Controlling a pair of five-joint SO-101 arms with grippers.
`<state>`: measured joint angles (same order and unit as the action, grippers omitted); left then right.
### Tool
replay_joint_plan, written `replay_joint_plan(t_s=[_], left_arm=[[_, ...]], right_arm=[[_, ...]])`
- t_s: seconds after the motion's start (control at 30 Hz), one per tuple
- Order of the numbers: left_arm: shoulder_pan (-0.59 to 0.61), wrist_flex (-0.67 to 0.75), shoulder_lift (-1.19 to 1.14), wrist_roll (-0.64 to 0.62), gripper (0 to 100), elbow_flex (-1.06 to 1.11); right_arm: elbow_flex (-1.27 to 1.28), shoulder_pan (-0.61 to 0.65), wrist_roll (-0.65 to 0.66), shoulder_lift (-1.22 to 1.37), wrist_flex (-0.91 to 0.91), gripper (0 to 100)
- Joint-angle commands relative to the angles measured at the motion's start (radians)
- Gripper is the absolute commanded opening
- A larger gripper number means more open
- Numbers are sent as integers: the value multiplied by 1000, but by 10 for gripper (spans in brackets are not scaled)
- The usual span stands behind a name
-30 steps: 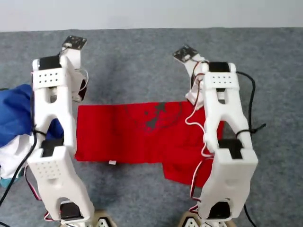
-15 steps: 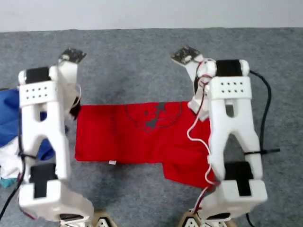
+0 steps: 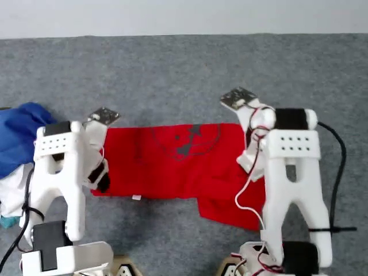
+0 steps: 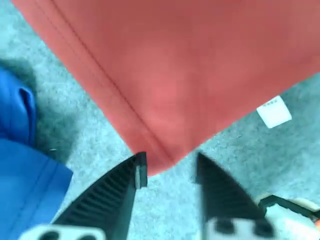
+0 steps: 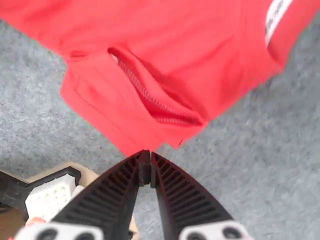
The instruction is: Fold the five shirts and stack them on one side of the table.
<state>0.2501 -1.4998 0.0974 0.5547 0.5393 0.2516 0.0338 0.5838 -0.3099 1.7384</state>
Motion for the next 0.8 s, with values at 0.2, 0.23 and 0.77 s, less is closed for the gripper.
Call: replay_joint_plan(t_s=[0.2, 0.23, 0.77], left_arm=[[-3, 226, 44, 20, 247, 119], [-3, 239, 44, 20, 247, 122], [-9, -124, 57, 84, 211, -96]], right_arm=[[51, -145, -11, -156, -7, 9], [51, -150, -11, -168, -2, 9], [72, -151, -11, -455, 51, 9]])
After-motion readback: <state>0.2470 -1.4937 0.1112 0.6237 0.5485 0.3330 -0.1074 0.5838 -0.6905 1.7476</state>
